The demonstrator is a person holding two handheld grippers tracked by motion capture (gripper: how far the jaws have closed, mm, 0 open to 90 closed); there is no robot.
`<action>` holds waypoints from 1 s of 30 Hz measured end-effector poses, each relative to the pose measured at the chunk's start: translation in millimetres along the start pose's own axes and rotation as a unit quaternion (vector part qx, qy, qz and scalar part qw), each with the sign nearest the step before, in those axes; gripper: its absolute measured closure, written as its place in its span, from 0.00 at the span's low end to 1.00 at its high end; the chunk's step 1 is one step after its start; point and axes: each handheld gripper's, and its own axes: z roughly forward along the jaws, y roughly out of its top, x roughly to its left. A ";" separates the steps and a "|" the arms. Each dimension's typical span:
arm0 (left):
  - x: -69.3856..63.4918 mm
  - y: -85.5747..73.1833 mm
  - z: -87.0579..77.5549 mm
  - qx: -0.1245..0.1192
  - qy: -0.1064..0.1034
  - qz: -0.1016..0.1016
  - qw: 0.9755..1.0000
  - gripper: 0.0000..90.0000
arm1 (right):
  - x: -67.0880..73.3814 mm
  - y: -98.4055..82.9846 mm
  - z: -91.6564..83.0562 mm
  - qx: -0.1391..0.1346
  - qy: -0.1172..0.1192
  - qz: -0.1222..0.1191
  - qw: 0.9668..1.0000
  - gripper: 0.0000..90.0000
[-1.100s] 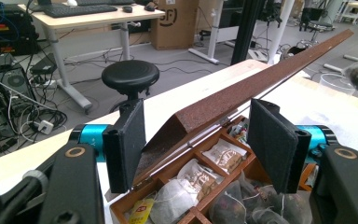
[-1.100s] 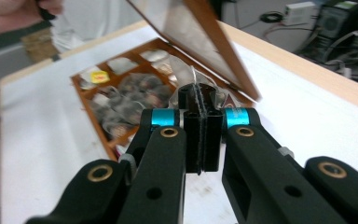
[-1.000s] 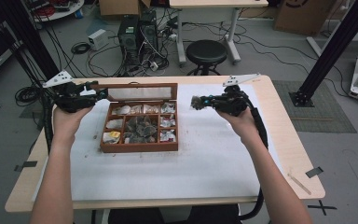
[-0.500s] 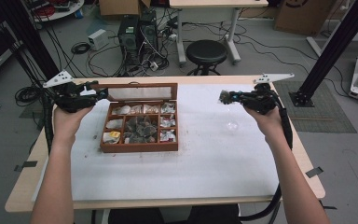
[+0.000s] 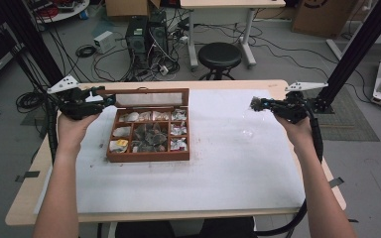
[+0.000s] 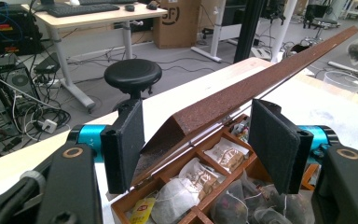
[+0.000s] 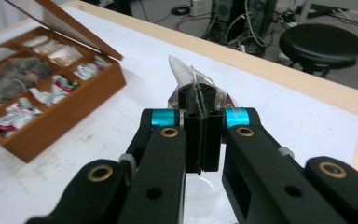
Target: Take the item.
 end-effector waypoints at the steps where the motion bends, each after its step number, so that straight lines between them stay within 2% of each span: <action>1: 0.1 -0.2 0.1 -0.001 0.000 -0.001 1.000 0.40 | -1.5 -1.9 0.9 0.002 -0.001 0.003 1.000 1.00; 10: 0.3 -0.3 0.4 -0.002 0.000 -0.002 1.000 0.40 | -7.5 -12.3 5.9 0.012 -0.006 0.014 1.000 1.00; 30: 0.1 -0.5 0.8 -0.003 0.000 -0.003 1.000 0.40 | -5.2 -18.6 16.8 0.029 -0.007 0.009 1.000 1.00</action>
